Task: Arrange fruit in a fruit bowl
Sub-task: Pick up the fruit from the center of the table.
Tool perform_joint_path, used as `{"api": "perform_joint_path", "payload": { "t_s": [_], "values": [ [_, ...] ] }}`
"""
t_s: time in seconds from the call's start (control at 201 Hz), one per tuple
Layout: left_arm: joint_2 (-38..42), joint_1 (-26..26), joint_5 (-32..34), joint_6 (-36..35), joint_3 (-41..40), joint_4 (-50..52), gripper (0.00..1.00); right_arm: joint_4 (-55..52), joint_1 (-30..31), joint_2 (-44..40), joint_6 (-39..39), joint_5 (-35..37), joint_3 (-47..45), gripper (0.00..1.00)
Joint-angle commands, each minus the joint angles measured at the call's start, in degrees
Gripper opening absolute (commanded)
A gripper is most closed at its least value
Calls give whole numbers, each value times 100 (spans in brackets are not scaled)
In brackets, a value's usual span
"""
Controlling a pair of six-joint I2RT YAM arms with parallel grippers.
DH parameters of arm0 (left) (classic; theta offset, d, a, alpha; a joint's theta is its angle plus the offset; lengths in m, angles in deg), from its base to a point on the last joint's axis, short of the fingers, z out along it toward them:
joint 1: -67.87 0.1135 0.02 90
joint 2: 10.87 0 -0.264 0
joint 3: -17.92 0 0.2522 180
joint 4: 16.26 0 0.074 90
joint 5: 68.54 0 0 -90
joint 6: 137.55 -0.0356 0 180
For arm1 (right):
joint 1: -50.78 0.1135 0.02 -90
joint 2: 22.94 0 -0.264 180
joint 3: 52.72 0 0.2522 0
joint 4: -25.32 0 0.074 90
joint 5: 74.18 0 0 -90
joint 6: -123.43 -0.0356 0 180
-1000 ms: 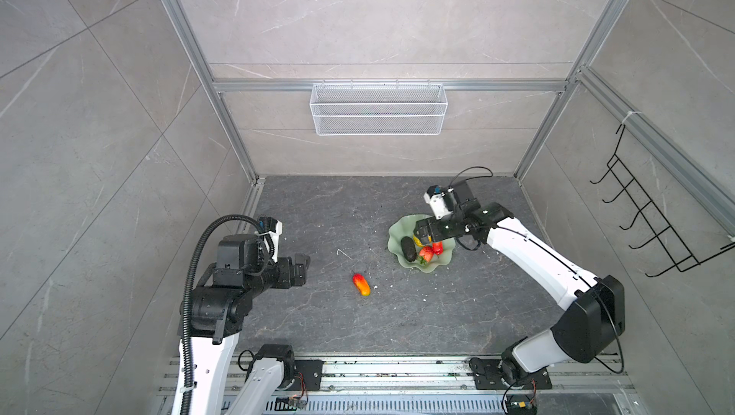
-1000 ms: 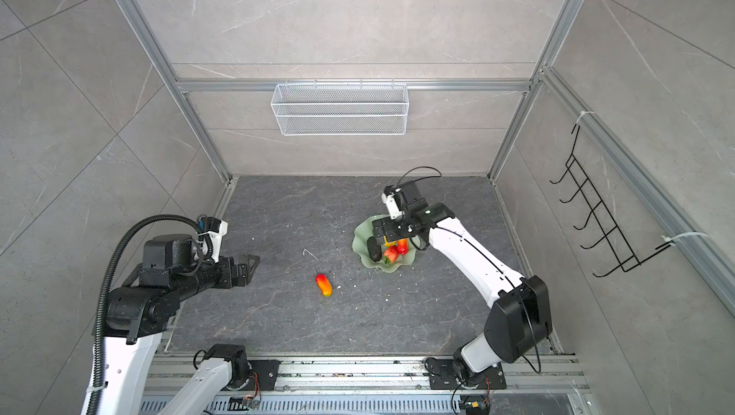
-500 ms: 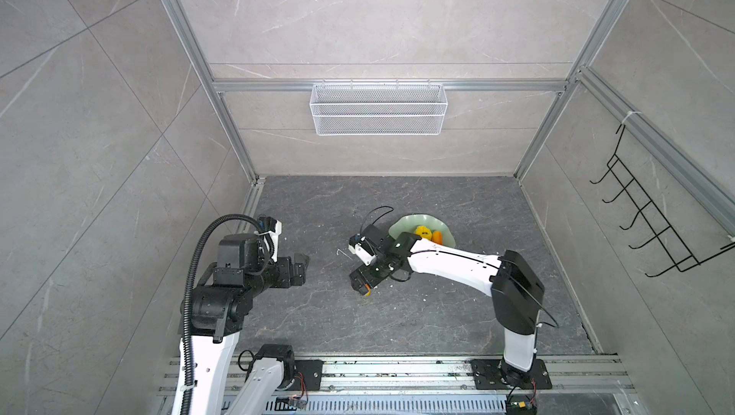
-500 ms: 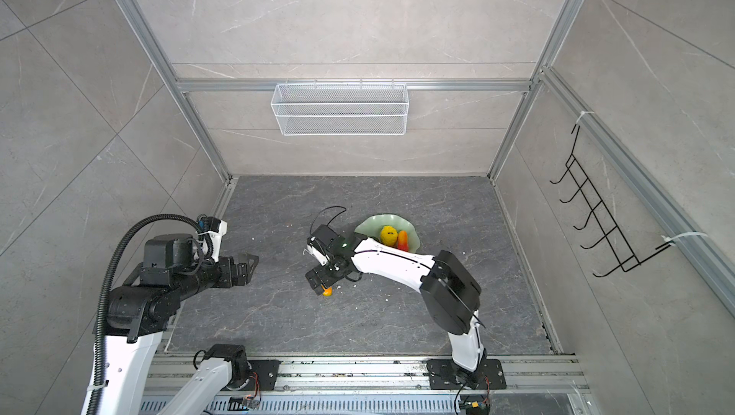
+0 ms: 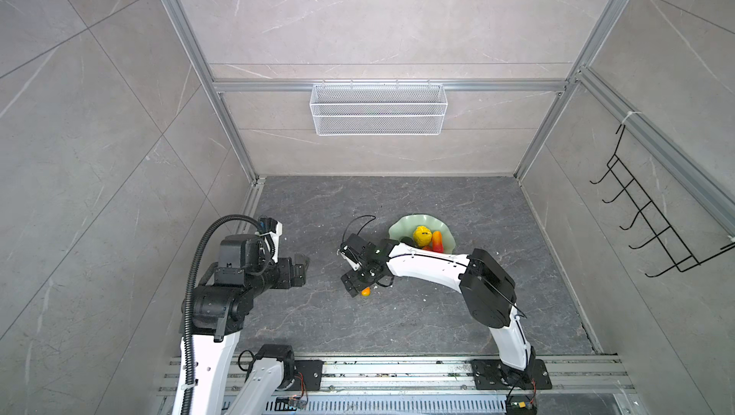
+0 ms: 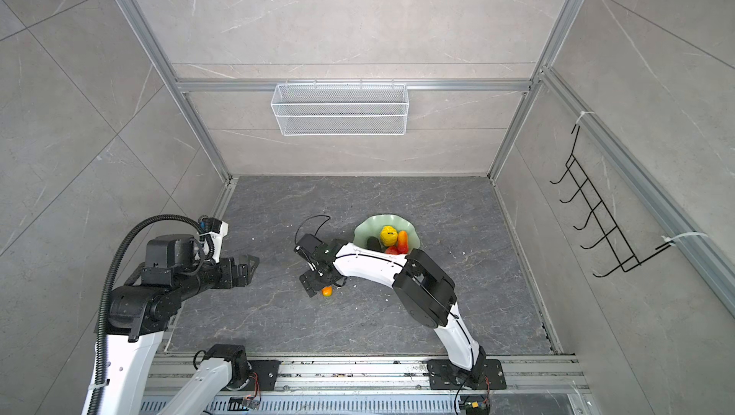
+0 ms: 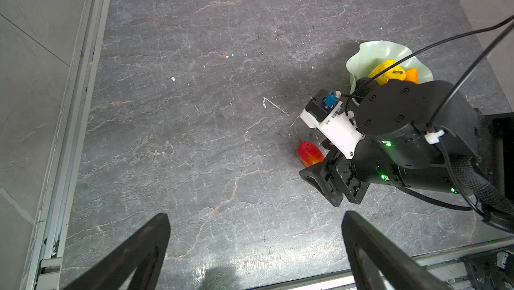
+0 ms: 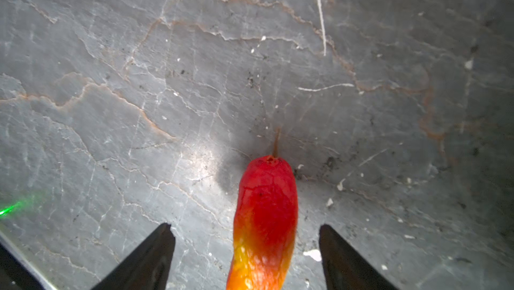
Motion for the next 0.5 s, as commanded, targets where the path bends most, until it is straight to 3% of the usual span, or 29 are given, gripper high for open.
{"api": "perform_joint_path", "payload": {
  "t_s": [0.0,0.324,0.493],
  "values": [
    [-5,7,-22,18,-20,-40,100,-2,1,182,-101,127,-20,76],
    [13,7,15,-9,-16,17,100,20,1,443,-84,110,211,60],
    [-7,7,27,-22,-29,-11,100,-62,1,378,-58,85,308,45]
  ]
}}
